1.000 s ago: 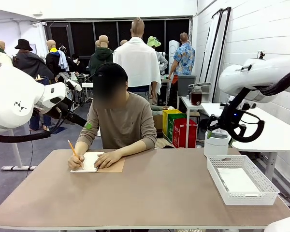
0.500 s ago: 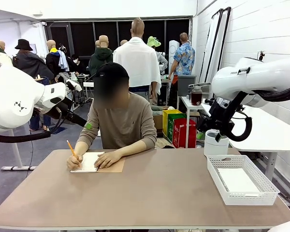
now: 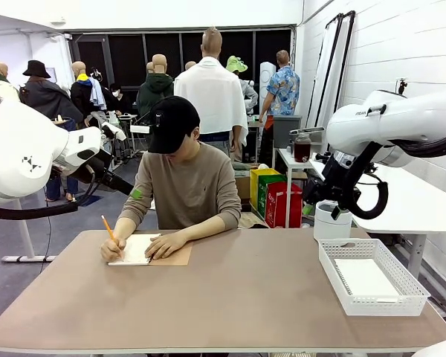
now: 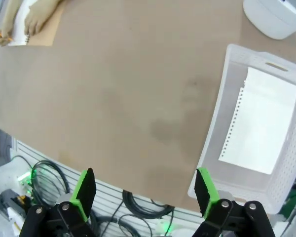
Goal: Sort the paper based on its condition.
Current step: If a person hands you a paper, place it in the Organizing basket , and if it's crumpled, put it in the Trash can.
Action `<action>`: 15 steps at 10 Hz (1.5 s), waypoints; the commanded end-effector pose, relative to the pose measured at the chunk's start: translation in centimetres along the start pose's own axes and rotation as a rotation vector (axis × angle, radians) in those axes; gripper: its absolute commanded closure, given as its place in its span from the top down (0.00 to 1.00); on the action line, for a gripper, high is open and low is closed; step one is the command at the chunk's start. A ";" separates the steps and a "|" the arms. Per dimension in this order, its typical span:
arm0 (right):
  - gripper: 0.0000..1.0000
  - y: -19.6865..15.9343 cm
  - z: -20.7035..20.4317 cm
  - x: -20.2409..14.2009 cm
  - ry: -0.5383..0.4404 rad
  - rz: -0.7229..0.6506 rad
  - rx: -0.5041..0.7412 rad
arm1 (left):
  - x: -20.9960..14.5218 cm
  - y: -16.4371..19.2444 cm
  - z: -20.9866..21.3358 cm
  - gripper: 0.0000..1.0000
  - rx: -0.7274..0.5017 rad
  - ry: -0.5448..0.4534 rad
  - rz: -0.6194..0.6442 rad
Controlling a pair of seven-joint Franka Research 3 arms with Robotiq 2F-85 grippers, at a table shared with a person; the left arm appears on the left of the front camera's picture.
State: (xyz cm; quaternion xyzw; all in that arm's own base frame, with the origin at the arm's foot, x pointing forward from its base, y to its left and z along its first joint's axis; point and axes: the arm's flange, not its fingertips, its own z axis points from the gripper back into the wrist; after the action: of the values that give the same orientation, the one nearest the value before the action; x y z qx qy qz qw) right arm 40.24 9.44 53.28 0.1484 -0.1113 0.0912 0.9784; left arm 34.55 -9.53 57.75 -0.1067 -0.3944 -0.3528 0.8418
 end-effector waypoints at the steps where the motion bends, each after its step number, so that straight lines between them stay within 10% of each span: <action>1: 1.00 0.8 -0.3 0.2 -0.068 0.093 -0.023 | -0.1 0.0 0.0 1.00 -0.012 0.000 -0.004; 8: 1.00 6.8 0.6 -4.7 -0.180 0.627 0.088 | -0.1 0.0 0.0 1.00 -0.012 0.000 -0.004; 15: 1.00 7.9 1.1 -6.8 -0.308 0.712 0.149 | -0.1 0.0 0.0 1.00 -0.012 0.000 -0.004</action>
State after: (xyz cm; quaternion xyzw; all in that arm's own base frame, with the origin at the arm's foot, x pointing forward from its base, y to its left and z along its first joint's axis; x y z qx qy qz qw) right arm 31.93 15.53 55.60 0.1541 -0.2714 0.4045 0.8596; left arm 34.54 -9.52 57.76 -0.1068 -0.3945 -0.3528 0.8418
